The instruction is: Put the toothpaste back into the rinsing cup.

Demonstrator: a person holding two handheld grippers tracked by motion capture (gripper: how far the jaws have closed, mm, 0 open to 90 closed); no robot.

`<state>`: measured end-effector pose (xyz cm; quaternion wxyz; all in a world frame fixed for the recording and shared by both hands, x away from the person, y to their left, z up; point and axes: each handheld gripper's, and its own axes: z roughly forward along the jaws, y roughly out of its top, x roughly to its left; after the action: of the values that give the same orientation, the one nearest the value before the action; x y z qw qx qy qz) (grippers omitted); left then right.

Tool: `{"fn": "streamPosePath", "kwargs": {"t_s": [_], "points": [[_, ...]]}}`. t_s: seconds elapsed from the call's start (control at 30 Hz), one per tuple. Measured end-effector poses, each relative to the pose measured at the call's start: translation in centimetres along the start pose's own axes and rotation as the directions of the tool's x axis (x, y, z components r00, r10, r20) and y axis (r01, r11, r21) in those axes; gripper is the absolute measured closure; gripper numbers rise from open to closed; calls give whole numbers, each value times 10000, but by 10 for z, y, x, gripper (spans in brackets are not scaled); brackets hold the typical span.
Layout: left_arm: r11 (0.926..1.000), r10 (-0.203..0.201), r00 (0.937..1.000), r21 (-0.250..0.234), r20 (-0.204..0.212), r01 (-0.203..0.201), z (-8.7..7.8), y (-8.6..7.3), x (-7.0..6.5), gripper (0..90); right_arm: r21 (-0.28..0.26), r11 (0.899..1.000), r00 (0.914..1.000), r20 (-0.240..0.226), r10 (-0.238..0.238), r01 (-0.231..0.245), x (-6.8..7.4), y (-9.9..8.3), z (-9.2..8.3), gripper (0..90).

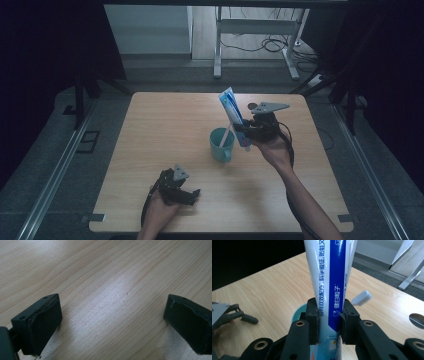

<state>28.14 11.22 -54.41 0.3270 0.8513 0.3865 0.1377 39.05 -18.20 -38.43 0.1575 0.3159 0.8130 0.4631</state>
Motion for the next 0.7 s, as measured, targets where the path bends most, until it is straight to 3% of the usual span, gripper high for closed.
{"fn": "streamPosePath", "kwargs": {"t_s": [0.7], "points": [[10000, 0, 10000, -13, 0, 0, 0, 0, 0, 19, -557, 9984, 10000, 0, -37, 37, 11, 25, 29, 718]]}}
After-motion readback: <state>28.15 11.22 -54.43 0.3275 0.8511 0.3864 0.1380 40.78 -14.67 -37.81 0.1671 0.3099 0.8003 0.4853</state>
